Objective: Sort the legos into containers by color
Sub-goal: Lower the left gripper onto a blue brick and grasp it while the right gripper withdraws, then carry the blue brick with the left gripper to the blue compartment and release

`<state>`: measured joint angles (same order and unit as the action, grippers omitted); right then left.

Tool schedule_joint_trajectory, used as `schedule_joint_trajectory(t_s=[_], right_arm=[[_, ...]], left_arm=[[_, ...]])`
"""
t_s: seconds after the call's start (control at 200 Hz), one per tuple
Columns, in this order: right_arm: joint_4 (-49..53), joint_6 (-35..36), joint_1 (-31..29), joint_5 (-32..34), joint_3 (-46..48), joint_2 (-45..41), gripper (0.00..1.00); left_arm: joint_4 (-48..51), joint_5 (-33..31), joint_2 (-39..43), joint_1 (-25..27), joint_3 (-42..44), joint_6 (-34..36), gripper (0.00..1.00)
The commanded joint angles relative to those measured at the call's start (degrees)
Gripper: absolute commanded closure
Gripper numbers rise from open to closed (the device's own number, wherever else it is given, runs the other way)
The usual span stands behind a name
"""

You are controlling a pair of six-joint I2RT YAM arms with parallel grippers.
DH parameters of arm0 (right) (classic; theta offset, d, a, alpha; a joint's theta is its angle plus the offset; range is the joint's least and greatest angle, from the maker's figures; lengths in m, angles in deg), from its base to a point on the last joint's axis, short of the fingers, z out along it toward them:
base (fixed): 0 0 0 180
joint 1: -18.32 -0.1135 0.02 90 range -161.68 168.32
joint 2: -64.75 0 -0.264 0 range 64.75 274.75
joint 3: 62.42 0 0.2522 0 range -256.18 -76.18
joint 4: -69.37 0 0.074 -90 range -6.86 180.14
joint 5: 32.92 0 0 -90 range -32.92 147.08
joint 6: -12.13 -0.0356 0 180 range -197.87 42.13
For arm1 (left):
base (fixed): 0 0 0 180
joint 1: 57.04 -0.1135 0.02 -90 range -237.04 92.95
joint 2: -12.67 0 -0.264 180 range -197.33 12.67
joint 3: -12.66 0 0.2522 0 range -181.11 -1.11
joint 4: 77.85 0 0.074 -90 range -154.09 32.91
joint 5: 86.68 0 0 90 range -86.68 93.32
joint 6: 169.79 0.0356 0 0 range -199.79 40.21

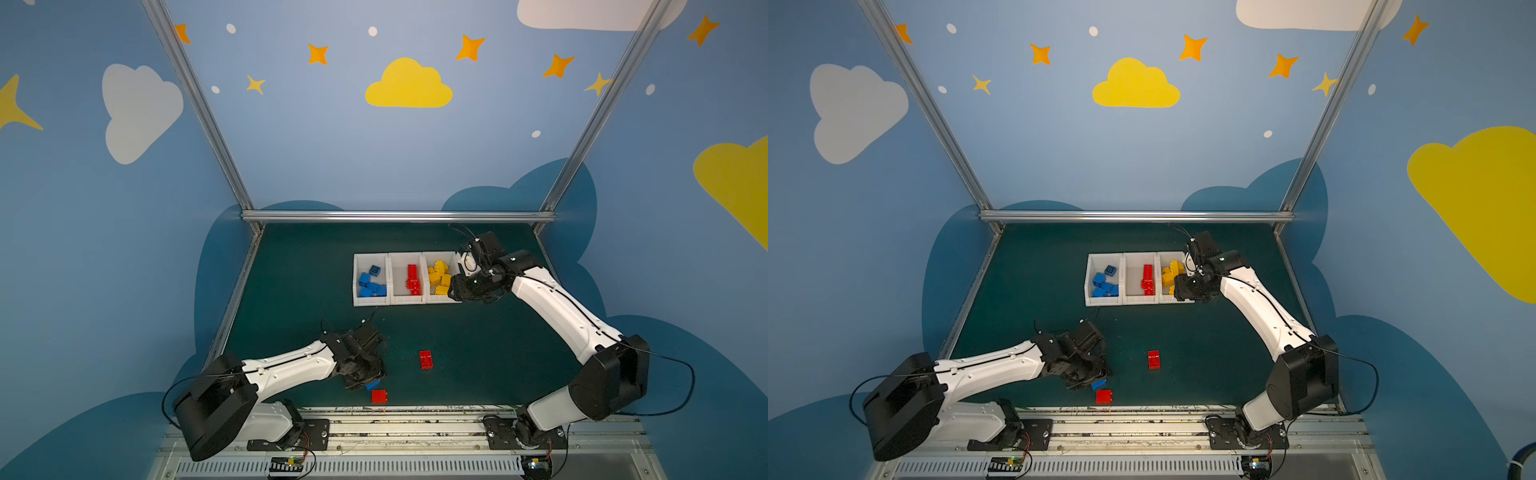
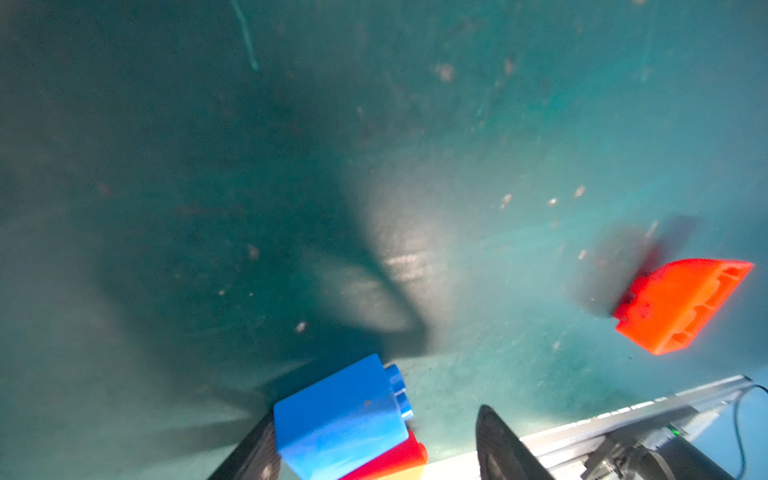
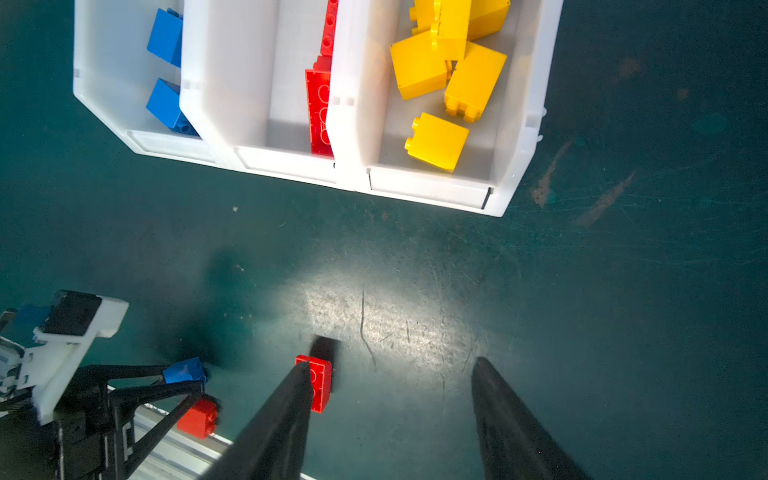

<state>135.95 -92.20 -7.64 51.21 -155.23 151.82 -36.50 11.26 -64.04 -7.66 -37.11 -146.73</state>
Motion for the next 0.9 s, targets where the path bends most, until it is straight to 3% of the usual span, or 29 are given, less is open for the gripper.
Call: schedule_joint_trajectory(t_s=[0.0, 0.265, 0.541, 0.896], right_arm=[[-0.7, -0.3, 0.3, -1.5, 1.0, -2.1, 0.38], [-3.8, 0.1, 1.1, -5.1, 4.1, -3.4, 0.38], [-5.9, 0.4, 3.1, -8.0, 7.0, -4.3, 0.38], [-5.9, -0.3, 4.1, -8.2, 7.4, -5.1, 0.40]], left_arm=[[2.6, -1.7, -2.8, 1.0, -1.7, 0.0, 0.30], [10.6, -5.3, -9.7, 3.1, -7.5, -1.0, 0.35], [12.6, -6.4, -18.4, 5.5, -12.7, -1.3, 0.46], [11.6, -7.1, -19.2, 5.8, -12.9, 0.1, 0.59]])
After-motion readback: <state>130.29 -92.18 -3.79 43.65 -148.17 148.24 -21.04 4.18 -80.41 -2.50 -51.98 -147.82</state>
